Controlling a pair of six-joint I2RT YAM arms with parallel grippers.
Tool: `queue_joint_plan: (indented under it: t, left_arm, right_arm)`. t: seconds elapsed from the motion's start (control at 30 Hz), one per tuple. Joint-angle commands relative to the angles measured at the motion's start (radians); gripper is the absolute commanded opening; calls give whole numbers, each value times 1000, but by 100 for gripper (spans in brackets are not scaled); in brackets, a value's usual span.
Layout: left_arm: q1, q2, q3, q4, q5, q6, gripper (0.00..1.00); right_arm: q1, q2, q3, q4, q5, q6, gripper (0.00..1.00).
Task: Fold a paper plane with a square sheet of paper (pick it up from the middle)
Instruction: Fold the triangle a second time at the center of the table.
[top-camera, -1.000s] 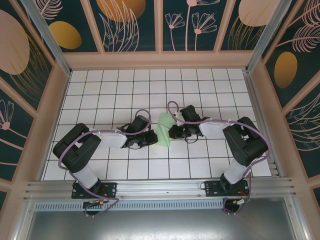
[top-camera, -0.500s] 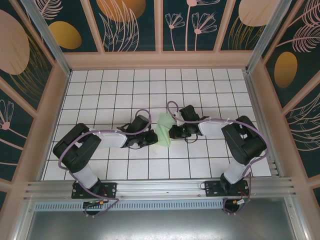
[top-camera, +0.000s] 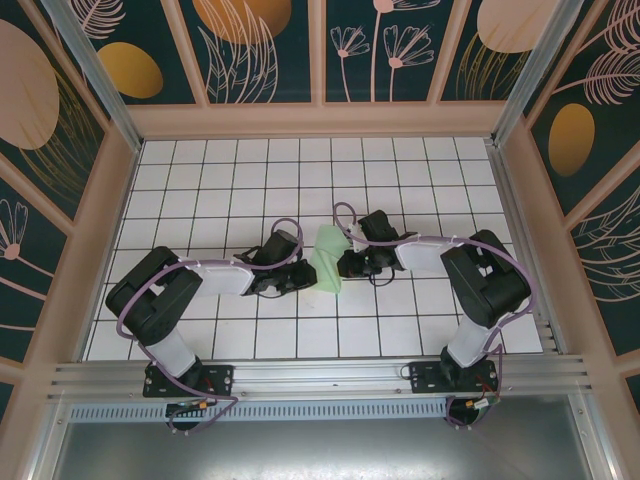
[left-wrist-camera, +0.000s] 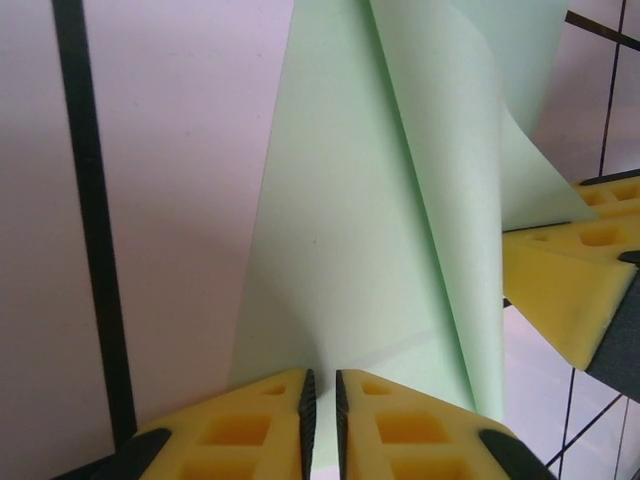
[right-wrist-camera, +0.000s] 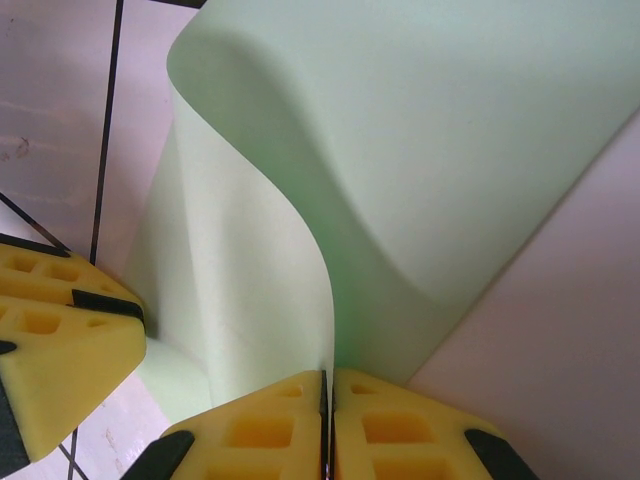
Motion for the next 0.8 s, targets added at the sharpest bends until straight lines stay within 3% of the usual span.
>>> queue_joint_plan:
  t: [0.0, 0.13, 0.33, 0.57, 0.77]
  left_arm:
    - [-2, -45, 9, -49, -38, 9, 23]
    - [0, -139, 20, -50, -82, -7, 24]
    - [14, -188, 49, 20, -73, -48, 17]
    - [52, -73, 79, 246, 52, -151, 15]
    - [54, 60, 149, 290, 127, -167, 17]
  right_arm:
    - [-6, 35, 5, -25, 38, -10, 11]
    - [-5, 48, 5, -26, 39, -13, 11]
    - [-5, 52, 8, -31, 44, -13, 11]
    - [-5, 62, 5, -28, 43, -14, 11]
    - [-5, 65, 9, -25, 39, -16, 11]
